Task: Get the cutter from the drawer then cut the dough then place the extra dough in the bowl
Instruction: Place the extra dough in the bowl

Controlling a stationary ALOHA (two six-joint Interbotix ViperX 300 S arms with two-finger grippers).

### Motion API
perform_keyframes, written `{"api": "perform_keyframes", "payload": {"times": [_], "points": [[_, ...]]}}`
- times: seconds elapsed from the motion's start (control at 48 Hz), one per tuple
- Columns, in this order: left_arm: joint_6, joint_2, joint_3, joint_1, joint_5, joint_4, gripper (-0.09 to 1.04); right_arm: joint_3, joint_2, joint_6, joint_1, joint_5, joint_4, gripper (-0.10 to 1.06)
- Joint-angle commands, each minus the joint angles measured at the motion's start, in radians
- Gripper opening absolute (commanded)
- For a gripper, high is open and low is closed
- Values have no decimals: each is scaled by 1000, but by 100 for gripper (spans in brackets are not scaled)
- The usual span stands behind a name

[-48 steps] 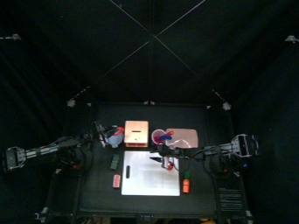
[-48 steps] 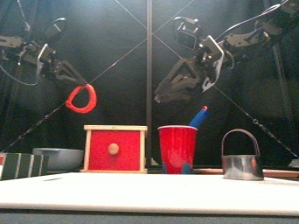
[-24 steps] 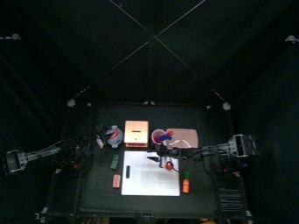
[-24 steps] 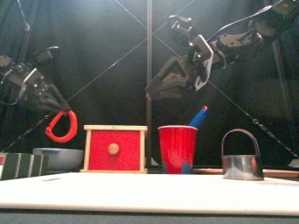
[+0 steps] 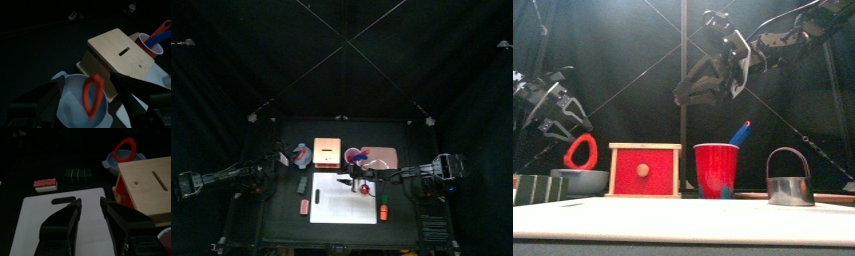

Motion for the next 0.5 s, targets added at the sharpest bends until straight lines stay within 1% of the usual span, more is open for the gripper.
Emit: {"api": "perform_keyframes", "payload": {"times": [0.021,0.188,0.312,0.5], "points": [[0,3,-15,-17,-15,26,103,-23,-17,2,-3,-9,2,76],[0,3,-20,-37,-43,83,103,-26,-15,0,-6,-9,-2,76],[0,3,-28,-84,-83,164,103,-38,-15,-5,-8,-18,-14,76],[0,3,-34,-196,-230,331,103,-52,-21,-5,-9,-109,-58,76]]}}
